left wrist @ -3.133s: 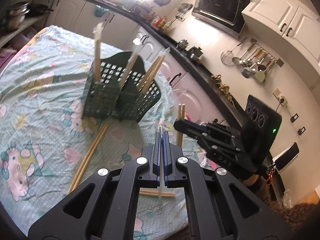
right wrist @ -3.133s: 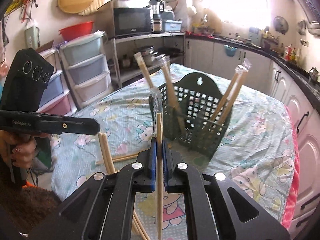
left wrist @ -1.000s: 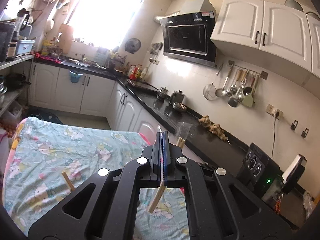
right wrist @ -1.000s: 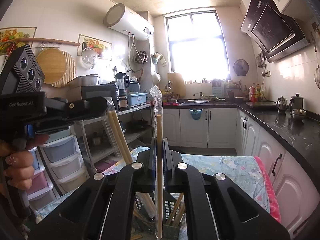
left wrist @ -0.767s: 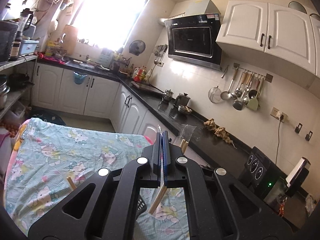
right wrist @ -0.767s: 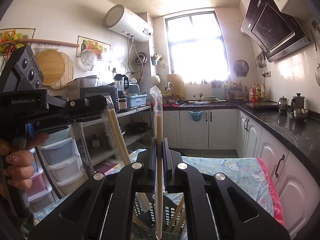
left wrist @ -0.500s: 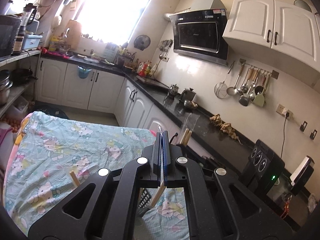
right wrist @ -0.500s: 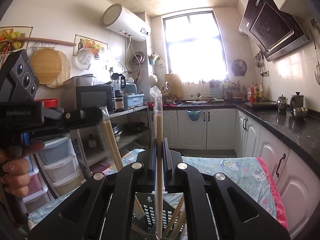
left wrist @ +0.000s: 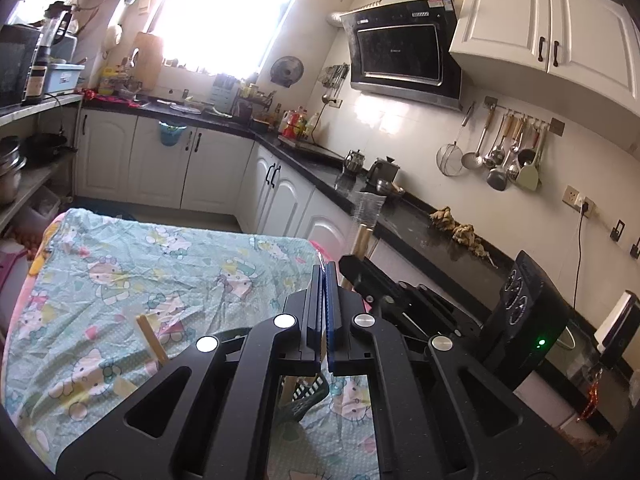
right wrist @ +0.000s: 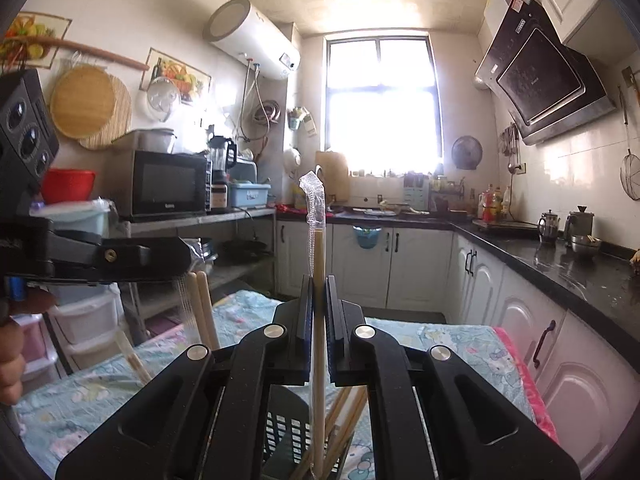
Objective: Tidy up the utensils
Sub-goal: 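Lower the chopsticks into the caddy and open both grippers, then withdraw both grippers from the caddy toward the loose chopsticks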
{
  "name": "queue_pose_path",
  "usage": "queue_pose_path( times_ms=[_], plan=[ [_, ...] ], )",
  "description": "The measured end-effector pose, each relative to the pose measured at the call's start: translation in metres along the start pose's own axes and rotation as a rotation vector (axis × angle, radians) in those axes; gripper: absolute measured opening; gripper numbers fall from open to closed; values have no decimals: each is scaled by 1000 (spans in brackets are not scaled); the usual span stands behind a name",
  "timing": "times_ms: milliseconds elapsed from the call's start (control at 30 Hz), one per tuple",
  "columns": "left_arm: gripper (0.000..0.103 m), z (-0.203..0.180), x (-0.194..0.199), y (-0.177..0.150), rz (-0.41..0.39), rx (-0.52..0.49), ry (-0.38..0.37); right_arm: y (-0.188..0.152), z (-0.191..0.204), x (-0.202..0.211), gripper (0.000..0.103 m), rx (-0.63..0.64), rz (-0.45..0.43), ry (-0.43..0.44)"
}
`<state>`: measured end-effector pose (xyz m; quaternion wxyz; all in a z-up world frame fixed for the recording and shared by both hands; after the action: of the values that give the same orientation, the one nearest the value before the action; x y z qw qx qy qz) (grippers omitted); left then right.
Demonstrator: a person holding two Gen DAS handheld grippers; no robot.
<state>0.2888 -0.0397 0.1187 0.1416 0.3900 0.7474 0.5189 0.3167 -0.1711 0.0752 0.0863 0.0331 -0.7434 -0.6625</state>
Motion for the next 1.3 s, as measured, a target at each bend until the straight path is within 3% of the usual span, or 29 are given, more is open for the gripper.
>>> queue_pose_path(
  times_ms=[433,567,933,1133,1200,1300],
  plan=[
    [0,17,-7,-25,55,38,26,-41,-13,-17,7,-65,154,-25],
    [2,20,-6,-29,60,48,32,-47,-19,-13,28,-97,189,-17],
    [42,25,14,-26,18,83,49,-51,-31,7,55,-119,230,-15],
    [67,22,31,-22,-20,95,62,-48,-35,24,70,-110,237,-24],
    [80,22,38,-23,-27,105,66,-48,-35,30,73,-110,240,-18],
    [88,22,45,-25,-27,115,79,-45,-35,38,78,-104,243,-14]
  ],
)
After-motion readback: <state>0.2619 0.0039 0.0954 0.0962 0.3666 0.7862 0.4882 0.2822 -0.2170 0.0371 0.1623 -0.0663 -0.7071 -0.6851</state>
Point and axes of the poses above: each gripper's, at about its wrist camera, not at the fingertips, and x roughly against the way its jaws point, z to its left, y to its top, the point moved 5 cm from there along -x, roughly the way its jaws point, and after that the axes turned 15 degrees about -y, right-handed, at the moved point
